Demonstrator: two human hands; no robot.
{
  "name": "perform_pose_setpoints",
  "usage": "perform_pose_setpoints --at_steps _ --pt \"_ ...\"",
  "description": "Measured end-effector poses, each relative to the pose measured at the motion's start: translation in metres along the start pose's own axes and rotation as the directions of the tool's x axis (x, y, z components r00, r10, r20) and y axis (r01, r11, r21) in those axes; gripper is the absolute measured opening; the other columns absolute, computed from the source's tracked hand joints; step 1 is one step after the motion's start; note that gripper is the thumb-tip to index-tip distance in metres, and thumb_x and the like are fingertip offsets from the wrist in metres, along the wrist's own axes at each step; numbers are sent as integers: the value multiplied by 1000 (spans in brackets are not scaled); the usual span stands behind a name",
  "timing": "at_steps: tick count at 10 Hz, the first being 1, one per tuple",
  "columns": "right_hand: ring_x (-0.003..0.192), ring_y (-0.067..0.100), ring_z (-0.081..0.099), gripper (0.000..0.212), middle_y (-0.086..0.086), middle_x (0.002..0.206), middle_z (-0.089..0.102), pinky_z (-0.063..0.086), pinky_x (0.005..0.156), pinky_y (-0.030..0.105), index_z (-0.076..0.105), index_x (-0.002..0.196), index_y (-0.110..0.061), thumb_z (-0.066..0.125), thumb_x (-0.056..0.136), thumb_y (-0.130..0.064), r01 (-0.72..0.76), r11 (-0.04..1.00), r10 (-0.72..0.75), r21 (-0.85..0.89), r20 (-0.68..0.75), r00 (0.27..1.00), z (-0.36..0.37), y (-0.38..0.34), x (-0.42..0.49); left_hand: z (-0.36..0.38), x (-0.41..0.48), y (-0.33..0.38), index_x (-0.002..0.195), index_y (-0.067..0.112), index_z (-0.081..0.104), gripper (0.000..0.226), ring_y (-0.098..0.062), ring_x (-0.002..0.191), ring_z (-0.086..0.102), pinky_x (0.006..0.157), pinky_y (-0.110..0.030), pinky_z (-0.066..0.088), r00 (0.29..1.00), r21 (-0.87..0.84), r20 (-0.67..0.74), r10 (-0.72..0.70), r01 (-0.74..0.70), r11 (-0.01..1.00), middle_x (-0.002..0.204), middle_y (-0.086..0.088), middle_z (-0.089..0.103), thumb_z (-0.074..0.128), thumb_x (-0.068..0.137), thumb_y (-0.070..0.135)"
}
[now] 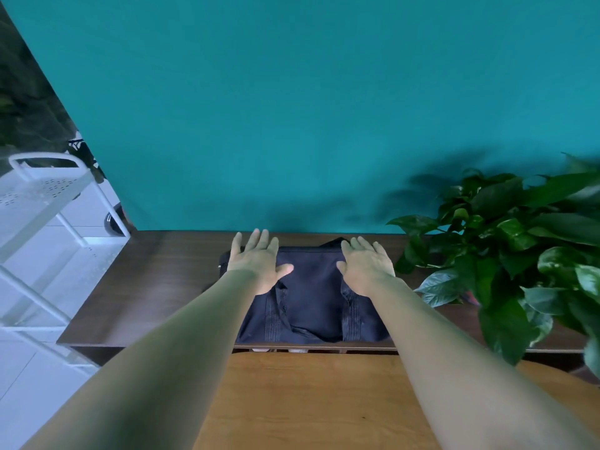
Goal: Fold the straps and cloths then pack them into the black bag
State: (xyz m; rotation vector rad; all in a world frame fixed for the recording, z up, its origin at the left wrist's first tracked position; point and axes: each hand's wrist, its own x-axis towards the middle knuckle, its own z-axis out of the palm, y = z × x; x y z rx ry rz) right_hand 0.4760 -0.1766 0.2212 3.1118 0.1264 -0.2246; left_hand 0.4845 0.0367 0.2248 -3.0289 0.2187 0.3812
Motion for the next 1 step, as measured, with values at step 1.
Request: perform_pose_setpoints --at_steps 1 --pt "146 20 1 55 7 159 9 1 119 39 12 151 -9 24 103 -34 42 999 -42 -3 17 999 -18 -7 -17 -19 -19 15 154 19 -3 76 -19 146 -16 115 -48 -16 998 -17 -3 65 -65 998 161 -3 -10 17 95 64"
